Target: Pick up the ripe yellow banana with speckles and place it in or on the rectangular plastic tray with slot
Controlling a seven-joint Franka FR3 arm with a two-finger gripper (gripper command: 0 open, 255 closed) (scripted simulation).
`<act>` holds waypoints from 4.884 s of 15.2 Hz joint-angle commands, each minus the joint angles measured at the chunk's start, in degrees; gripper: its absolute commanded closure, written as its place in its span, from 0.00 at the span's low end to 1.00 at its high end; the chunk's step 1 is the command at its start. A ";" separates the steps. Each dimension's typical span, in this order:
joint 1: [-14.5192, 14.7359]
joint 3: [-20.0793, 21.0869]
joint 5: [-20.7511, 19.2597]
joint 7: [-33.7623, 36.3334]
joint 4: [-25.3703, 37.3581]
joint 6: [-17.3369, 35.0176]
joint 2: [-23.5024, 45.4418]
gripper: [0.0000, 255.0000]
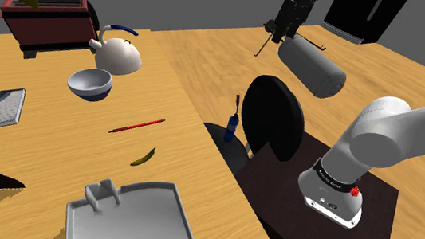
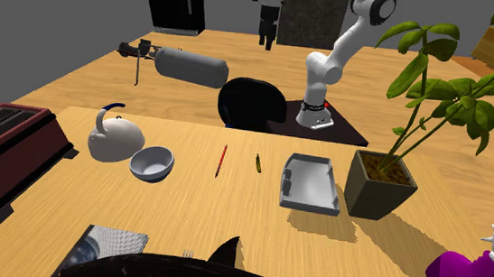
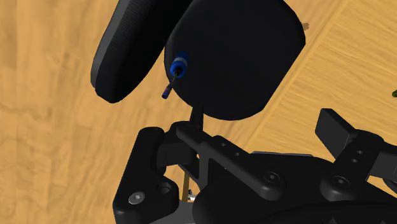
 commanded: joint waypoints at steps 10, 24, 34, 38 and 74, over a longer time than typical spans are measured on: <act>5.65 2.59 3.96 -5.86 3.16 8.70 16.53 0.00; 13.05 8.53 7.98 -14.37 15.19 15.88 42.63 0.00; 18.31 13.45 7.59 -18.62 27.66 16.65 60.52 0.00; 20.82 15.25 6.73 -19.97 33.40 16.05 67.49 0.00; 21.64 16.18 7.21 -19.36 32.98 15.19 66.30 1.00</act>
